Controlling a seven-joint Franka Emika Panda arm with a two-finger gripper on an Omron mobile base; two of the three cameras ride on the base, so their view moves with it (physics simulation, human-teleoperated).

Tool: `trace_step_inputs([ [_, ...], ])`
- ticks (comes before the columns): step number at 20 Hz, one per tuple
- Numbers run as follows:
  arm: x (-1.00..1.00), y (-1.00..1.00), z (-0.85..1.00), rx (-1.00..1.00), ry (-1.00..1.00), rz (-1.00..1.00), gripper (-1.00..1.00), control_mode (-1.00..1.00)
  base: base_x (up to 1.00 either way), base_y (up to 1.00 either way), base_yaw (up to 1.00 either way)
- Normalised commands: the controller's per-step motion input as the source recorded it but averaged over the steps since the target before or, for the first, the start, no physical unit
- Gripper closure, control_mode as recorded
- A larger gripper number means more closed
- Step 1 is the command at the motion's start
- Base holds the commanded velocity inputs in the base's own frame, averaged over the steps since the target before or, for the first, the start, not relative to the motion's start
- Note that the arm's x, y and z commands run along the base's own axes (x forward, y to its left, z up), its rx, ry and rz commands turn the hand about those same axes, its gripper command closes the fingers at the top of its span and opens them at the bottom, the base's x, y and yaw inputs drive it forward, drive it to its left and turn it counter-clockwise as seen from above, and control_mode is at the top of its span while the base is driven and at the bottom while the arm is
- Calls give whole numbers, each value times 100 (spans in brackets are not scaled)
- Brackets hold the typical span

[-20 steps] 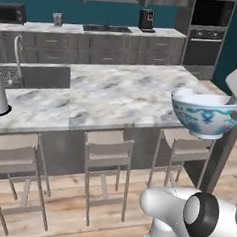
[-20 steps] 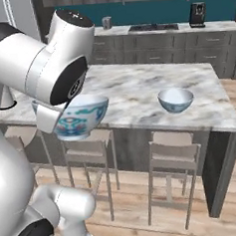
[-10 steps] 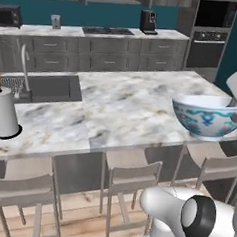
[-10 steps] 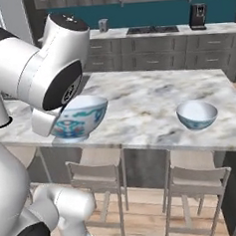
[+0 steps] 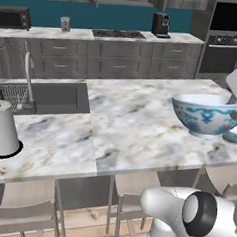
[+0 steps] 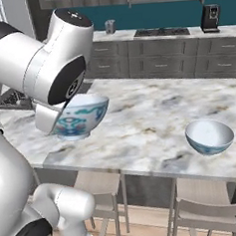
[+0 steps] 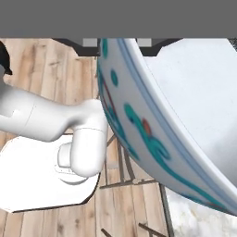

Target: Pick up the bowls from the cabinet and place each bowl in front of a stool on the dining counter.

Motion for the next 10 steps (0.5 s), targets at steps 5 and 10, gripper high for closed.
trace_step_inputs([
  [5,95,-2,-77,2,-3,12,100,-100,0,0,0],
  [10,100,0,-100,1,-2,14,100,-100,0,0,0],
])
